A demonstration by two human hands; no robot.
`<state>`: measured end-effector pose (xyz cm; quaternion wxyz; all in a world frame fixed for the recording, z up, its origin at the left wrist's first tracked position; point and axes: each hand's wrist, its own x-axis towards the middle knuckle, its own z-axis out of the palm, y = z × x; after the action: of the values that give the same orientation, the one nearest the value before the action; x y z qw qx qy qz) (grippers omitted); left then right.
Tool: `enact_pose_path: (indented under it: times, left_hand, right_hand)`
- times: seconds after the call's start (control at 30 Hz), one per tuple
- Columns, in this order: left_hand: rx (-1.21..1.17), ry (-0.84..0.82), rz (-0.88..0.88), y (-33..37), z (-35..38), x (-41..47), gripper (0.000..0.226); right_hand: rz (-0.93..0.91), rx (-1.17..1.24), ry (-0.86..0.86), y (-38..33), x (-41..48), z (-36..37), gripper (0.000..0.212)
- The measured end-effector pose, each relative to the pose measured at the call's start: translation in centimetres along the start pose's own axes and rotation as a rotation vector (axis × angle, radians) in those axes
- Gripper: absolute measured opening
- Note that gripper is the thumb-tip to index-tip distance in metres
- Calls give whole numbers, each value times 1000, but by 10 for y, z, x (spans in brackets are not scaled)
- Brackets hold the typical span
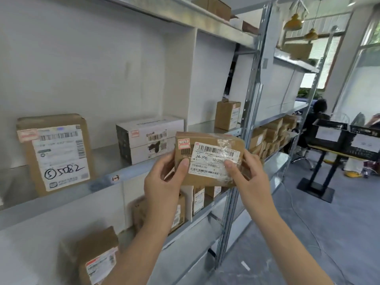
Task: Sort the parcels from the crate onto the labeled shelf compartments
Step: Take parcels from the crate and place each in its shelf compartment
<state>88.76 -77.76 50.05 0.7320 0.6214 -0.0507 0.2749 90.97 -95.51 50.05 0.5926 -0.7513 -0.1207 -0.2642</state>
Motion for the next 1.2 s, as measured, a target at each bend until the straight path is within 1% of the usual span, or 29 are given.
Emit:
enact_pose_path:
  times: [0.07, 0.2, 0.33, 0.4, 0.5, 0.6, 0.67, 0.73, 0.87, 1.0, 1.2]
  left_hand:
    - [-6, -14, -16, -11, 20, 12, 31]
    - [5, -24, 18, -26, 58, 36, 32]
    - [46, -5, 51, -46, 93, 59, 30]
    - [82, 26, 76, -56, 110, 71, 31]
    - [121, 109, 97, -69, 137, 92, 31]
    - [142, 179, 135, -79, 161, 110, 30]
    - [143, 215, 160, -84, 172, 121, 29]
    - [158, 259, 185, -90, 179, 132, 27]
    - [204, 336, 200, -101, 180, 143, 27]
    - [281, 376, 186, -109, 173, 148, 29]
    - [366, 413, 226, -117, 169, 161, 25]
  right_hand:
    - [-6, -9, 15, 14, 17, -12, 49]
    - [-8, -6, 34, 38, 51, -30, 43]
    - [-25, 0, 11, 70, 91, -43, 42]
    - [-45, 14, -15, 84, 115, -49, 41]
    - [-71, 48, -92, 103, 153, -56, 34]
    - [-82, 91, -158, 121, 187, -62, 34]
    - [-98, 108, -189, 132, 212, -62, 39]
    - [-108, 156, -231, 139, 232, -59, 41]
    - [-143, 227, -338, 153, 257, -41, 33]
    - [-136, 231, -417, 171, 269, -19, 26]
    - [-133, 250, -472, 182, 288, 3, 35]
